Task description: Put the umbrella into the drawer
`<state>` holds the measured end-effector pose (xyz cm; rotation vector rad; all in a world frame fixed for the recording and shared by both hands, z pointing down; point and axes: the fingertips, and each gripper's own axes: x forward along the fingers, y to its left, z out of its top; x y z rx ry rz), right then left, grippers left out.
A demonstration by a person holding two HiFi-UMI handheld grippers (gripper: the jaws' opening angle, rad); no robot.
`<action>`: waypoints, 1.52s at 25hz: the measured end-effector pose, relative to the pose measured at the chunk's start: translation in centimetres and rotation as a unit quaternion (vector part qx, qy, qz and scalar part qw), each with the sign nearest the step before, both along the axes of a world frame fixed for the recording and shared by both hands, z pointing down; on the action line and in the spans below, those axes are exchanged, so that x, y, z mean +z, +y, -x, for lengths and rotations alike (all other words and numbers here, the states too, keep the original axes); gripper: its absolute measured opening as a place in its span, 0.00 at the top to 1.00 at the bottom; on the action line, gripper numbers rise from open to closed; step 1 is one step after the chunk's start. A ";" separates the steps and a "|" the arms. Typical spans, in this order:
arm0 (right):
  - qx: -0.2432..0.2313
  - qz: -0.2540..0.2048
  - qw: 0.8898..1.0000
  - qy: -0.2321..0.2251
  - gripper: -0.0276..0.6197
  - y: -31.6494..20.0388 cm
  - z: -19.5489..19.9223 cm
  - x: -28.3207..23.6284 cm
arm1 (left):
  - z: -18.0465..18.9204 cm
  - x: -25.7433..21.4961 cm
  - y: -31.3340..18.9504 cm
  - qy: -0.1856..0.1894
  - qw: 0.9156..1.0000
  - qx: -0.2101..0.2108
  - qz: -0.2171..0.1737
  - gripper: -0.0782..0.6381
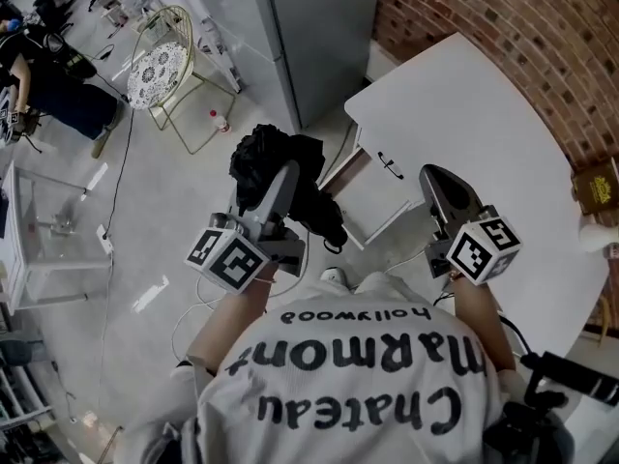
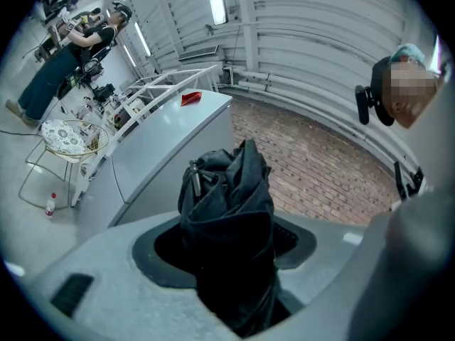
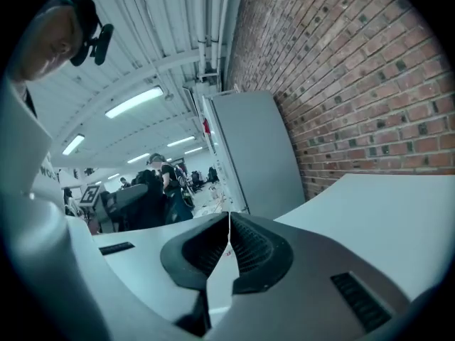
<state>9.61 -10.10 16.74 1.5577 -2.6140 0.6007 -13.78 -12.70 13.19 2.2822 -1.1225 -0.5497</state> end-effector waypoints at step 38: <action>-0.076 0.166 0.975 0.128 0.93 0.4 1.8 41.0 | -12.2 41.8 -5.1 -0.049 0.992 0.010 0.114 0.54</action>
